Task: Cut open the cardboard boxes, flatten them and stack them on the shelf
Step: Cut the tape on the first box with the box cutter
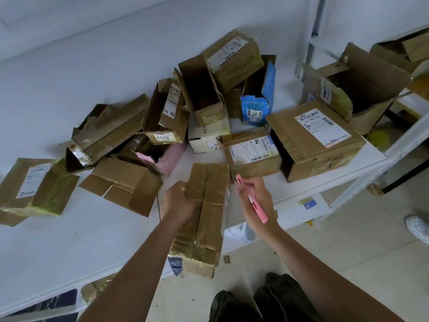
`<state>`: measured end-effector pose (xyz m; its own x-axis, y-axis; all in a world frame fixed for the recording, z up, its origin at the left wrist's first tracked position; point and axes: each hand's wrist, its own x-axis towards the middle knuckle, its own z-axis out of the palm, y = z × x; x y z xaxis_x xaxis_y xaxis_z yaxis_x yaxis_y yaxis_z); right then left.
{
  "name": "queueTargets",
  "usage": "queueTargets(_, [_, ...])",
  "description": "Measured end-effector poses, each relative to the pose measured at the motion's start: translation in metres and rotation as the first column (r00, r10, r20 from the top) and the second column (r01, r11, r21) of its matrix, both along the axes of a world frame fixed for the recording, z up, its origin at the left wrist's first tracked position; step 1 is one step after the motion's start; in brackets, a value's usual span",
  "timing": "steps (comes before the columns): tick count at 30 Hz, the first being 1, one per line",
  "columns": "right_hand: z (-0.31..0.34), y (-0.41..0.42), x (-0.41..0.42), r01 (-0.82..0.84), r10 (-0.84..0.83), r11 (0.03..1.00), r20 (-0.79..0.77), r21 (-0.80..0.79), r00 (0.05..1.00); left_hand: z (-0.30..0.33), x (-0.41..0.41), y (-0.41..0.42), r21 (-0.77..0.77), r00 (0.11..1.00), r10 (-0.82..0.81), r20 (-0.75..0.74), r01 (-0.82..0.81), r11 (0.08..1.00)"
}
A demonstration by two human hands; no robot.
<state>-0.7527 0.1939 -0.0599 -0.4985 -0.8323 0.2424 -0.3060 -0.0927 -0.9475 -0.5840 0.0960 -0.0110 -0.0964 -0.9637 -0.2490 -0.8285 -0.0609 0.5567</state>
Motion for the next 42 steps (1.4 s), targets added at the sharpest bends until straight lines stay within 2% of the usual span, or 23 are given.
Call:
queueTargets(3, [0.000,-0.009,-0.002,-0.017,0.017,1.000,-0.005,0.006,1.000,0.007,-0.001,-0.009,0.001,0.994,-0.112,0.013,0.112,0.994])
queueTargets(6, [0.000,-0.019,0.001,-0.099,0.099,0.995,-0.020,0.007,0.995,0.008,0.002,-0.009,0.057,0.990,-0.129,-0.059,0.132,0.990])
queueTargets(9, [-0.001,-0.024,0.012,-0.182,0.182,0.983,-0.047,0.009,0.982,0.006,0.001,0.001,0.034,0.986,-0.156,-0.054,0.158,0.987])
queueTargets(11, [-0.002,-0.025,0.017,-0.177,0.178,0.984,-0.040,0.013,0.983,0.002,-0.005,0.010,0.054,0.980,-0.198,-0.011,0.199,0.979])
queueTargets(13, [-0.001,-0.025,0.019,-0.167,0.167,0.986,-0.005,0.020,0.986,-0.002,-0.013,0.018,0.161,0.980,-0.189,0.058,0.177,0.971])
queueTargets(15, [0.000,-0.025,0.018,-0.174,0.172,0.985,0.068,0.024,0.983,-0.007,-0.020,0.025,0.213,0.963,-0.195,0.185,0.155,0.965])
queueTargets(17, [0.002,-0.025,0.014,-0.181,0.172,0.982,0.129,0.058,0.977,-0.012,-0.024,0.030,0.183,0.938,-0.208,0.277,0.161,0.970])
queueTargets(20, [0.006,-0.024,0.009,-0.174,0.167,0.984,0.139,0.046,0.976,-0.012,-0.021,0.027,0.182,0.927,-0.222,0.302,0.172,0.968])
queueTargets(24, [0.016,-0.019,0.004,-0.022,0.035,0.995,0.139,-0.095,0.990,0.003,0.009,0.001,0.113,0.837,-0.370,0.403,0.355,0.928])
queueTargets(26, [0.015,-0.017,0.002,0.037,-0.017,0.994,0.188,-0.105,0.982,0.009,0.024,-0.012,0.110,0.797,-0.465,0.385,0.460,0.881])
queueTargets(29, [0.006,-0.012,0.009,0.007,0.005,0.999,0.269,-0.045,0.963,0.005,0.033,-0.020,0.197,0.796,-0.541,0.272,0.504,0.841])
queueTargets(31, [0.000,-0.008,0.015,-0.001,0.006,1.000,0.285,-0.016,0.958,-0.005,0.035,-0.017,0.209,0.825,-0.532,0.191,0.496,0.843])
queueTargets(34, [-0.009,-0.005,0.013,-0.008,-0.007,0.999,0.364,0.040,0.931,-0.021,0.037,-0.013,0.119,0.868,-0.482,0.116,0.470,0.875])
queueTargets(39, [-0.011,-0.013,-0.001,-0.071,0.010,0.992,0.504,0.103,0.864,-0.035,0.035,-0.013,0.069,0.889,-0.443,0.114,0.438,0.896])
queueTargets(42, [-0.009,-0.025,-0.008,-0.119,0.033,0.983,0.513,0.137,0.858,-0.039,0.035,-0.014,0.062,0.892,-0.439,0.107,0.435,0.898])
